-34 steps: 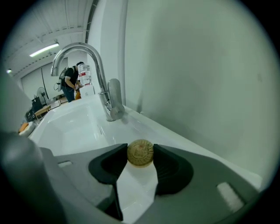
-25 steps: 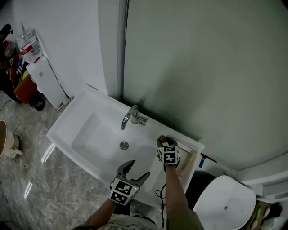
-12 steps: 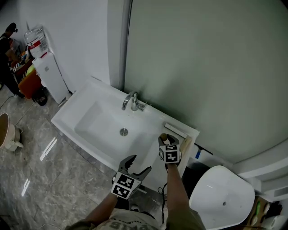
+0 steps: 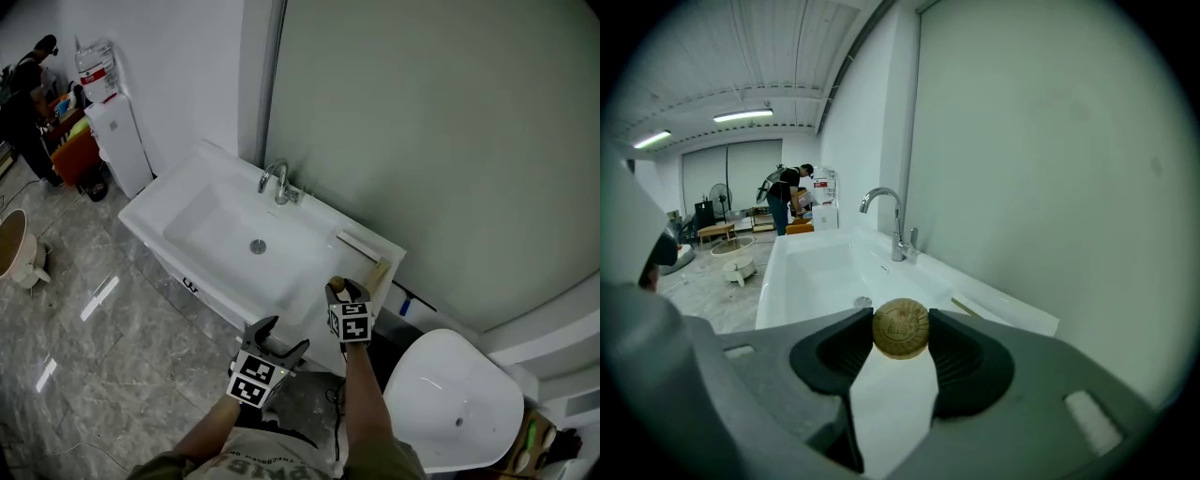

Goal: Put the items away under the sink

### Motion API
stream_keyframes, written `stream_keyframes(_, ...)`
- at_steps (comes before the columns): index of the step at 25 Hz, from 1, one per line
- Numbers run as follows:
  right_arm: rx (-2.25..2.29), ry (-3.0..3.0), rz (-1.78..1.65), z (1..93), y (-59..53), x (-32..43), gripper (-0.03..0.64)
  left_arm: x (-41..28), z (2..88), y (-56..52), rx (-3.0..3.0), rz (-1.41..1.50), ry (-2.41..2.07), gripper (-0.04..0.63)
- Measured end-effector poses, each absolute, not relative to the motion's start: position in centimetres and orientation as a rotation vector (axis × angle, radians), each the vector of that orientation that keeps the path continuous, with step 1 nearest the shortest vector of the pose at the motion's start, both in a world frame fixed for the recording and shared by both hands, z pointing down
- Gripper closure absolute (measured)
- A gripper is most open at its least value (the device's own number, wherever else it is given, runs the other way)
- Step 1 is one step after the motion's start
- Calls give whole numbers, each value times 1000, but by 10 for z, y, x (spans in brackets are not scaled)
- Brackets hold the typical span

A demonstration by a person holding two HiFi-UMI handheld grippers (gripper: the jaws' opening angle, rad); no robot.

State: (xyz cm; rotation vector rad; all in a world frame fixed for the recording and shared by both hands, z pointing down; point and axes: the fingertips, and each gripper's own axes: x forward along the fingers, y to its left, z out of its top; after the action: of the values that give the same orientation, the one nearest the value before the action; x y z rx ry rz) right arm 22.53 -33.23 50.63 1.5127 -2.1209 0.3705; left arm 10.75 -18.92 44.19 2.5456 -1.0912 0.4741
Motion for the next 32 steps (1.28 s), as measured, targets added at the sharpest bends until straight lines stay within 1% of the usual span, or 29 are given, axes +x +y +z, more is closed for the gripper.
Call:
stream_keyframes(5,1492,-2153,347,500,-289,228,430,111,445,-142,2507,473,-1123,265)
stream_keyframes(13,1433,-2193,326,506,-231,217,430,98,458,-93,2431,497,-1198,265)
stream_keyframes(25,1378,-2243,331,512,-189,188,430,78,470,-60,2385,578,-1225,265)
stream_keyframes(32,1404,-2239,322,509,-172,158,430,51,475,-46,2405,608,-1183,265)
